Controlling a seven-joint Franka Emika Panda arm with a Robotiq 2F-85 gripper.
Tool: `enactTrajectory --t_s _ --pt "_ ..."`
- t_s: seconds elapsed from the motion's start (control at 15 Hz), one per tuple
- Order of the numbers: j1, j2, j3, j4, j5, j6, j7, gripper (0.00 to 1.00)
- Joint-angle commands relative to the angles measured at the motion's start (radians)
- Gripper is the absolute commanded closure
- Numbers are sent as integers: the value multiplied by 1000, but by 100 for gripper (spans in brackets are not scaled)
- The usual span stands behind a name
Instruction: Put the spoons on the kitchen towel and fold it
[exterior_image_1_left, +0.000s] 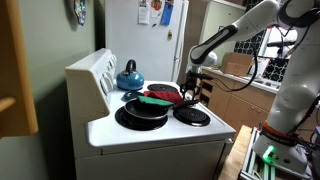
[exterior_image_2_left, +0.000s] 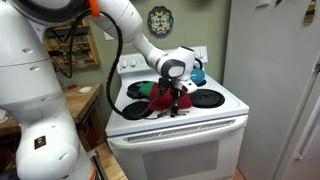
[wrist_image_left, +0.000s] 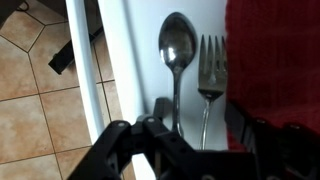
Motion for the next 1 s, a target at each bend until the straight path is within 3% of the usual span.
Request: enactTrajectory --t_s 0.0,0.13,0.27,0.47,0.73,0.93 --pt "15 14 -22 5 -12 -4 26 67" --pt "16 11 -26 4 -16 -5 31 82" --pt "16 10 -26 6 -17 -6 36 89" --pt "18 14 -26 11 -19 -8 44 88" --pt "18 10 -26 13 -23 -13 51 99" --pt "23 -16 -23 13 -21 -29 59 99"
